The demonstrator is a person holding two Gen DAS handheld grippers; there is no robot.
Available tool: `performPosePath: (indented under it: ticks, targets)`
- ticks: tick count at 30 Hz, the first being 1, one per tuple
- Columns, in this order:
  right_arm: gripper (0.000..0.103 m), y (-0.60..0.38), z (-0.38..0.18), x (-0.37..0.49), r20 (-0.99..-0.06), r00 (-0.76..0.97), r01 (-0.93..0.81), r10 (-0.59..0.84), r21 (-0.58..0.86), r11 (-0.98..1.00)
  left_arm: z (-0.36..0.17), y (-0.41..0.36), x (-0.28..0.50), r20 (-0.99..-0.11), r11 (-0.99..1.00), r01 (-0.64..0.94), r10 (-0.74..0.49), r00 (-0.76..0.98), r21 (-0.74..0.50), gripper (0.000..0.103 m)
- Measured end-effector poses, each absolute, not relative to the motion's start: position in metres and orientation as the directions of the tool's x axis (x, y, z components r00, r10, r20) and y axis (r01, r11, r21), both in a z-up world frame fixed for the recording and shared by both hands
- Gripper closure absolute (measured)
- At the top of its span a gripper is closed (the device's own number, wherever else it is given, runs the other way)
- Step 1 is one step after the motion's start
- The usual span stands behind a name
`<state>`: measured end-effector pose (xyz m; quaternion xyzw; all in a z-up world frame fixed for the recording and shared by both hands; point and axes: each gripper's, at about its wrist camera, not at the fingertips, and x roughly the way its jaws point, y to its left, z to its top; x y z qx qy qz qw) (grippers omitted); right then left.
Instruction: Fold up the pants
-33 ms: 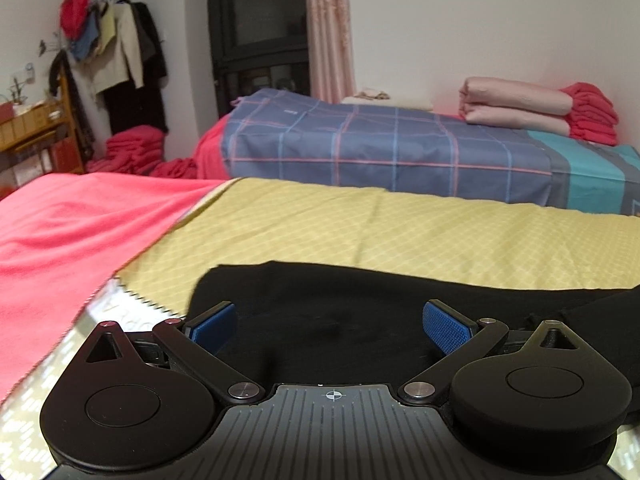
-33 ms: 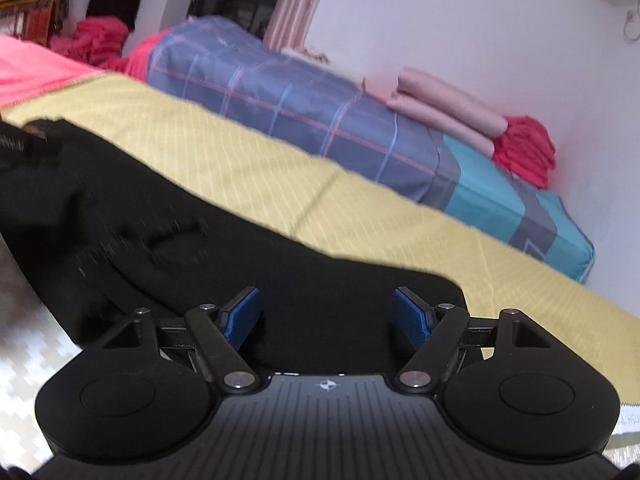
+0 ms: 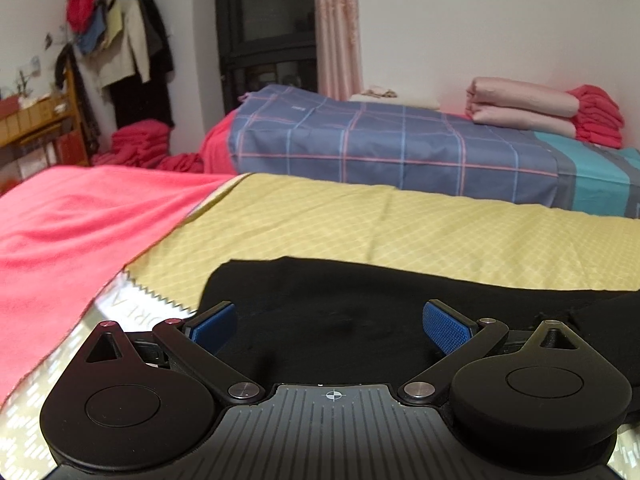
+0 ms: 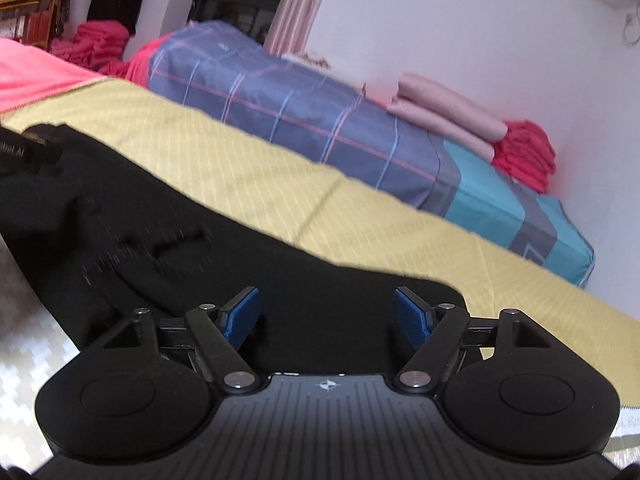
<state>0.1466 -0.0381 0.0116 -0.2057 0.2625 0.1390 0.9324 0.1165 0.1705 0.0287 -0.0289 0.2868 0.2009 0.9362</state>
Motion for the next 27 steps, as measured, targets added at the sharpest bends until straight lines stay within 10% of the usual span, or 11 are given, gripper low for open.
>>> performPosePath:
  ticks: [5, 18, 27]
  targets:
    - [0.022, -0.013, -0.006, 0.151, -0.642, 0.754, -0.443, 0.143, -0.335, 0.832, 0.03, 0.191, 0.102, -0.566, 0.903, -0.428, 0.376, 0.734, 0.045, 0.0]
    - [0.016, 0.131, 0.01, 0.057, -0.456, 0.754, -0.657, 0.474, -0.516, 0.549, 0.029, 0.334, -0.006, -0.626, 0.573, -0.788, 0.534, 0.569, -0.227, 0.0]
    - [0.035, 0.244, -0.029, 0.066, -0.517, 0.722, -0.692, 0.461, -0.561, 0.455, 0.027, 0.335, -0.04, -0.613, 0.526, -0.809, 0.556, 0.561, -0.263, 0.0]
